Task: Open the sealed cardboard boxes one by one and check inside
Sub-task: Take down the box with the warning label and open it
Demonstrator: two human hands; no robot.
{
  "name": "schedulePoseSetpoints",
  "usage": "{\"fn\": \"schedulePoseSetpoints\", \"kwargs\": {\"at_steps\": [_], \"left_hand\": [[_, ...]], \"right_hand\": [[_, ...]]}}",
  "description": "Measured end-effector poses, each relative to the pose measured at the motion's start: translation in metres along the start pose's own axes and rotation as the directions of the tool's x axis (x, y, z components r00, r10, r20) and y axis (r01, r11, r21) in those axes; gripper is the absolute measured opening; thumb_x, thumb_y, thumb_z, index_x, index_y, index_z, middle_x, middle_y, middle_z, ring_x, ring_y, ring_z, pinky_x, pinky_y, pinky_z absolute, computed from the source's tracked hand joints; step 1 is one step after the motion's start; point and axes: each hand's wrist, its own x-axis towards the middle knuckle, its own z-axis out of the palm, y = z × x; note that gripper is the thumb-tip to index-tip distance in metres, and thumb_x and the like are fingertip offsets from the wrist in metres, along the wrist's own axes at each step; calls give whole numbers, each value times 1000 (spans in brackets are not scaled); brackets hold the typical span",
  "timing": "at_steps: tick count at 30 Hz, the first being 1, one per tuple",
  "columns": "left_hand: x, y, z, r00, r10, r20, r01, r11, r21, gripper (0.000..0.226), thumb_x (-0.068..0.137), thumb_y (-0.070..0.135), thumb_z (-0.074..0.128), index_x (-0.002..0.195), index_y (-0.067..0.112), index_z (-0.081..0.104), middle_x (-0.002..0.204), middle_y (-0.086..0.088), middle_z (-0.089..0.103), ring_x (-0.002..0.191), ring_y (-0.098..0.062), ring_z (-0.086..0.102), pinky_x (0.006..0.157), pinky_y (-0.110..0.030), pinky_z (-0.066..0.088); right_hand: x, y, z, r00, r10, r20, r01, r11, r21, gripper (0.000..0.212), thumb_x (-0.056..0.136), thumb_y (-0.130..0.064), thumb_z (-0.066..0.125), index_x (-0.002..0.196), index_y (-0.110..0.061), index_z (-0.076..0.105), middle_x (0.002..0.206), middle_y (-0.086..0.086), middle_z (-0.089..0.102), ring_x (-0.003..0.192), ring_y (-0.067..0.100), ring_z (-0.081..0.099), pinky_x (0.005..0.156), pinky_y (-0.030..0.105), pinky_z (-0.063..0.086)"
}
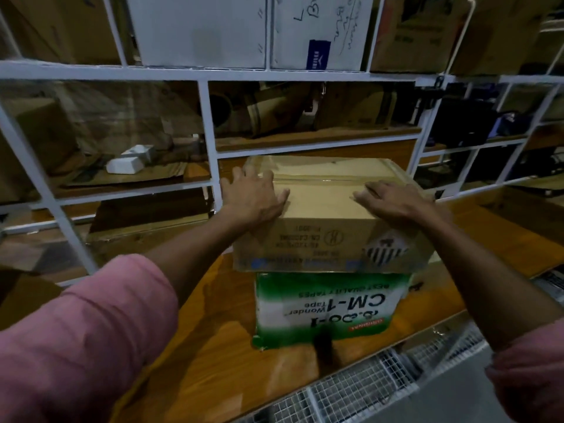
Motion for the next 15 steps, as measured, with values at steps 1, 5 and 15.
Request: {"fn": "schedulePoseSetpoints", "kwargs": {"at_steps": [1,5,15], "left_hand": [[7,2,1,1000,-24,16,24,1000,7,70,96,71,35,146,24,45,158,-18,31,144,-44,25,111,-66,26],[30,3,4,993,-109,36,111,993,-30,75,94,71,41,151,23,36,161,-18,24,146,-47,20,112,-67,26],[51,-21,17,959,-204,195,260,906,-334,94,81,84,49,154,31,21,153,-24,38,131,-46,47,104,-59,45]], "right_hand": [[4,4,-4,1000,-10,14,10,1000,-6,102,82,-93,13,159,-28,27,168,9,21,152,37,22,121,63,14],[29,24,-10,998,-32,54,29,999,42,108,76,-98,13,160,-31,23,170,8,15,154,36,18,120,64,16],[54,36,-9,990,-124,-68,133,978,159,89,89,-82,40,151,-19,43,159,13,39,142,36,38,111,59,34]]}}
